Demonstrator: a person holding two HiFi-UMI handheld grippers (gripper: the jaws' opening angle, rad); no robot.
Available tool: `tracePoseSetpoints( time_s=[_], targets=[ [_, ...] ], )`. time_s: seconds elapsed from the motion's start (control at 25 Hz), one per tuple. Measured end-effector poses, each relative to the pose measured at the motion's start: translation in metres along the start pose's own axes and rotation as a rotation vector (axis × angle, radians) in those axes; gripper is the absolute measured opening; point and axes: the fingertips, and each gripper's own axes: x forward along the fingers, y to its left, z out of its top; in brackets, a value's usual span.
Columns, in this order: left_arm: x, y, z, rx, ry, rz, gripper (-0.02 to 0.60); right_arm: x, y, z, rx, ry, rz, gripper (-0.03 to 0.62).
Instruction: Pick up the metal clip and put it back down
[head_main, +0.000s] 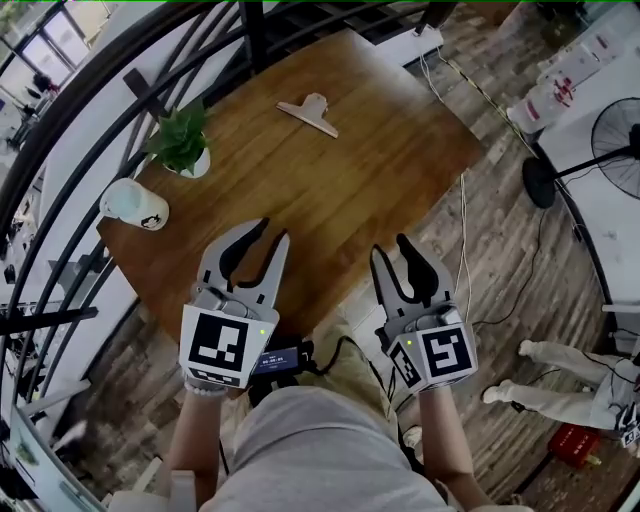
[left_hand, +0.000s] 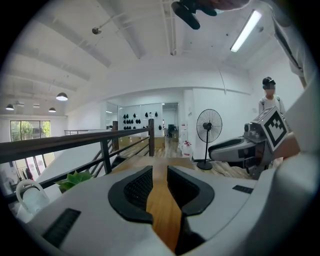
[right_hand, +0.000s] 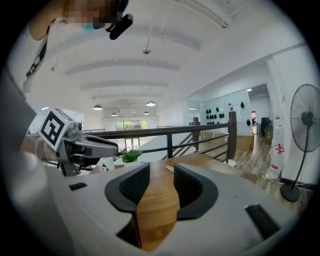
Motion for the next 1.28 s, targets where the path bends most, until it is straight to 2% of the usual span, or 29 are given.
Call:
tracePoseSetpoints(
  time_s=[0.88,1.28],
  targets=[
    [0.112,0.07,-0.03,-0.072,0.087,0.124,0.095,0.148,-0.053,-0.014,-0.035,0.103,0.188,0.146],
    [0.155,0.1,-0.051,-0.086,0.132,0.165,0.095,0.211,-0.074,-0.022,-0.067,0.138,0.237,0.146]
  ],
)
